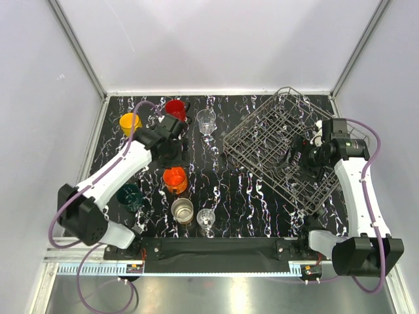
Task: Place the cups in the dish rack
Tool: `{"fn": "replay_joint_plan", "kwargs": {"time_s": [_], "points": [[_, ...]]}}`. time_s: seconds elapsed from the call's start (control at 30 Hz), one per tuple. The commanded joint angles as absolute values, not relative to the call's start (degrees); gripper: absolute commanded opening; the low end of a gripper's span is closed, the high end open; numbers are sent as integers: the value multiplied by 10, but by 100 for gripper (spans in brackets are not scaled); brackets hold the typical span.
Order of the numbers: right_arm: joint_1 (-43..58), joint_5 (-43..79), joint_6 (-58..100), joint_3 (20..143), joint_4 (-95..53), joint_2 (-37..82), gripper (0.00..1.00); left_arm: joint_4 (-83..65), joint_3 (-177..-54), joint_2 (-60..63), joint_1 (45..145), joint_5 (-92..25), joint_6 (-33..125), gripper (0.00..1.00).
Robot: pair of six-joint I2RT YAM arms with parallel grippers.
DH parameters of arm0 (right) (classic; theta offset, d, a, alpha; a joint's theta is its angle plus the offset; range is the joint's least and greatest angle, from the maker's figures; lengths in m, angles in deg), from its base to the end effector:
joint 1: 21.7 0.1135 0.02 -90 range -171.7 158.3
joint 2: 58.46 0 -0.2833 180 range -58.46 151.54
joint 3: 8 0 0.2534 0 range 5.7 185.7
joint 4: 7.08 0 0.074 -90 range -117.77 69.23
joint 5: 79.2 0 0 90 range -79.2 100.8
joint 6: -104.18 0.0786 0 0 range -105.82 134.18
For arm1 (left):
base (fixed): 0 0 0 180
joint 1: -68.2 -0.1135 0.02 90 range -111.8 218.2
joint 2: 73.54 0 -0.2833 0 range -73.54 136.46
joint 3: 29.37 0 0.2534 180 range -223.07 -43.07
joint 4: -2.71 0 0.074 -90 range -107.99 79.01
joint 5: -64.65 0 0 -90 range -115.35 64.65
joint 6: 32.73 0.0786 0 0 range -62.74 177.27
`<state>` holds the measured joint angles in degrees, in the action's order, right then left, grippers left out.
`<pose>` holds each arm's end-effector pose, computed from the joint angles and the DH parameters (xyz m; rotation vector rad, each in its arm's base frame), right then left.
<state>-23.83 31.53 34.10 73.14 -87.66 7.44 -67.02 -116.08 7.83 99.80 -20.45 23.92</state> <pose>0.2112 0.0200 0.3047 0.4127 2.6857 0.5824 0.2553 -0.1492 0.2798 -0.0677 2.7093 -0.2329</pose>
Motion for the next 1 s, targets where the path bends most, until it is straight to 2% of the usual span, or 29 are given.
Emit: {"fn": "replay_joint_plan", "kwargs": {"time_s": [0.0,0.03,0.07,0.47,0.63,0.7,0.73,0.83,0.97], "points": [[-235,326,311,765,-891,69,100,-680,-1190,126,1005,-187,235,64],[-235,324,311,768,-891,68,100,-684,-1193,142,1005,-187,223,62],[-235,322,310,769,-891,65,100,-688,-1201,156,1005,-183,216,56],[-235,336,303,789,-896,62,100,-675,-1211,265,1011,-222,196,55],[-230,342,301,804,-897,68,99,-664,-1211,282,1008,-239,201,21],[-229,349,304,810,-895,72,100,-664,-1209,286,1007,-239,203,15],[-229,352,305,812,-892,73,100,-664,-1206,285,1006,-239,204,10],[-227,356,305,818,-891,78,100,-667,-1215,280,996,-237,212,0],[-221,367,306,827,-886,89,100,-694,-1268,264,969,-242,226,0]]}}
